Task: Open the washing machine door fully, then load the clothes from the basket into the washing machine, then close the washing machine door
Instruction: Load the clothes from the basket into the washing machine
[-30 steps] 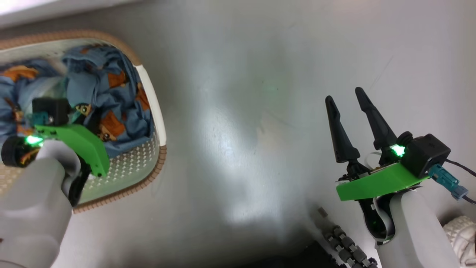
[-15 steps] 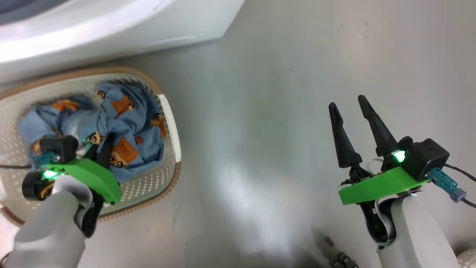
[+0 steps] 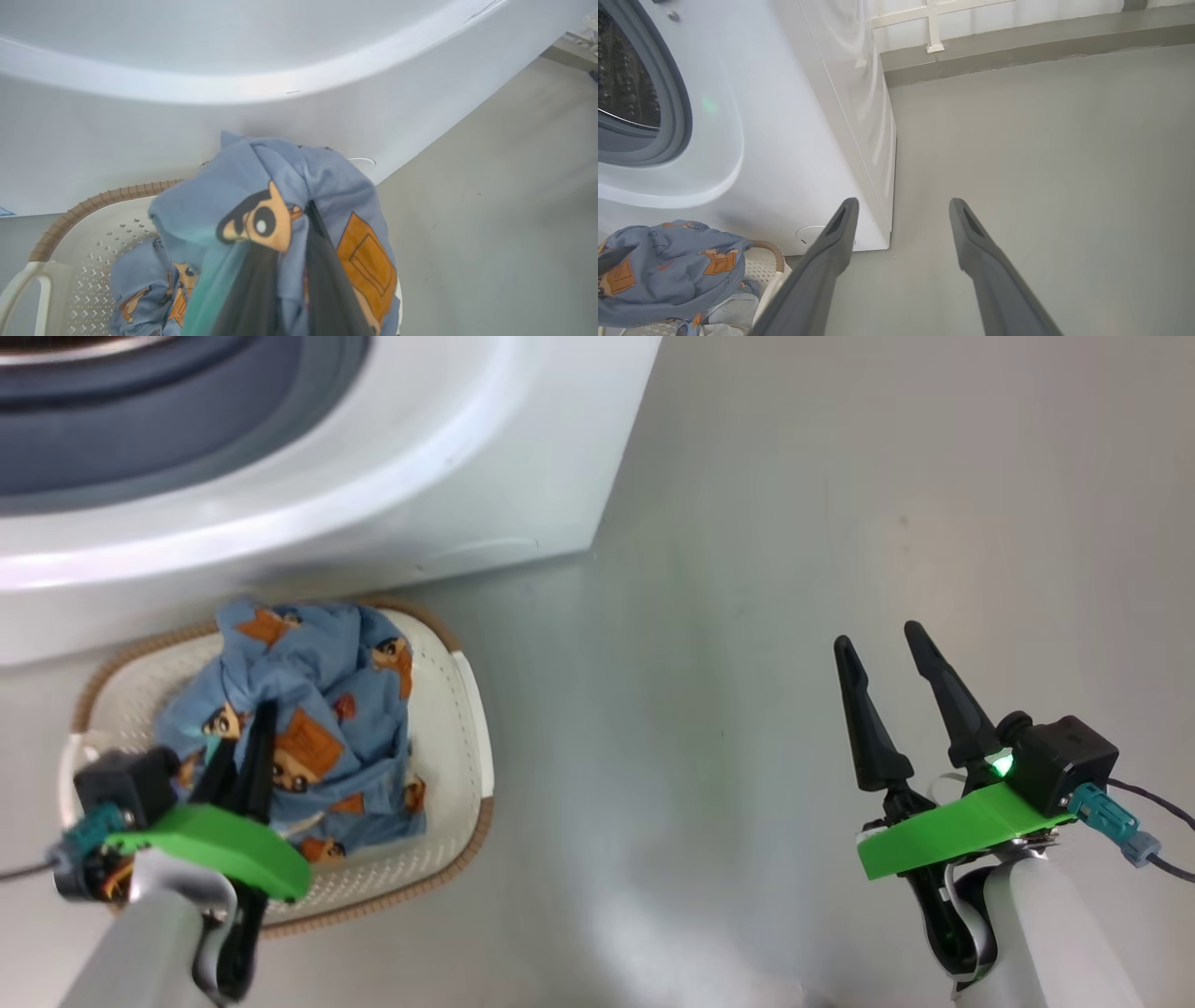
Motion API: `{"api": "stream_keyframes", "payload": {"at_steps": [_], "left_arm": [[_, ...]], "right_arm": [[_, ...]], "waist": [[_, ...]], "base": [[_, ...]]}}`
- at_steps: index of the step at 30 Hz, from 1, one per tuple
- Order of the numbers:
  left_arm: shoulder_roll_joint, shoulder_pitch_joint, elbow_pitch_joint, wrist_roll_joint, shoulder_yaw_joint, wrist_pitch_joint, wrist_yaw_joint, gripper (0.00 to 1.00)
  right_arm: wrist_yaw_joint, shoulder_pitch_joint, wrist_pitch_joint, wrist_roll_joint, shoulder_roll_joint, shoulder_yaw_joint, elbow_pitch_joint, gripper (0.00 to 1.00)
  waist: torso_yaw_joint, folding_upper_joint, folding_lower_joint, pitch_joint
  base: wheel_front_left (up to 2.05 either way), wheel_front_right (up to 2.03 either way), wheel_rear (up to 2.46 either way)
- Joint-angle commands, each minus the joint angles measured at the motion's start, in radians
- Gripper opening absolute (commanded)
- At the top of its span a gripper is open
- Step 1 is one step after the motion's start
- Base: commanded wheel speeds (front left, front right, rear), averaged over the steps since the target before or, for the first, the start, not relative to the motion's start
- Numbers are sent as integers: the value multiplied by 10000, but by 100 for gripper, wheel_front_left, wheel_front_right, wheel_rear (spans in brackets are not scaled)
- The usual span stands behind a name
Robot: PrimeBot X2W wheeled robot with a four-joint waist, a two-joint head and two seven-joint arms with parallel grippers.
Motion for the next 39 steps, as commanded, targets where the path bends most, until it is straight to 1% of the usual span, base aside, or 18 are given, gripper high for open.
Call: {"api": "stream_keyframes", "payload": {"at_steps": [1, 8, 18, 28, 34, 39], "left_arm": [[189, 480, -455, 371, 586, -123, 117, 0], [-451, 1747, -1890, 1529, 2274, -123, 69, 0], [-1309, 3094, -3507, 3222, 3778, -123, -268, 0], [-1874, 4564, -4926, 4562, 4796, -124, -341, 0], [-2087, 5217, -5312, 4890, 5234, -124, -379, 0], [-2240, 5647, -5536, 5120, 5466, -124, -392, 0]], "right_arm": [[16, 363, -48, -28, 9, 183, -136, 100], [16, 612, -48, -127, 9, -39, 86, 100], [16, 1201, -48, -193, 9, -131, 153, 100], [16, 1848, -48, -734, 9, -175, 86, 100], [16, 2205, -48, -832, 9, -244, 10, 100], [16, 2402, -48, -810, 9, -255, -21, 100]], "waist": [[290, -1, 0, -864], [569, -1, 0, -1894], [994, -1, 0, -3305], [1115, -1, 0, -4611], [1155, -1, 0, -5137], [1183, -1, 0, -5362]], "base": [[0, 0, 0], [0, 0, 0], [0, 0, 0], [0, 0, 0], [0, 0, 0], [0, 0, 0]]}}
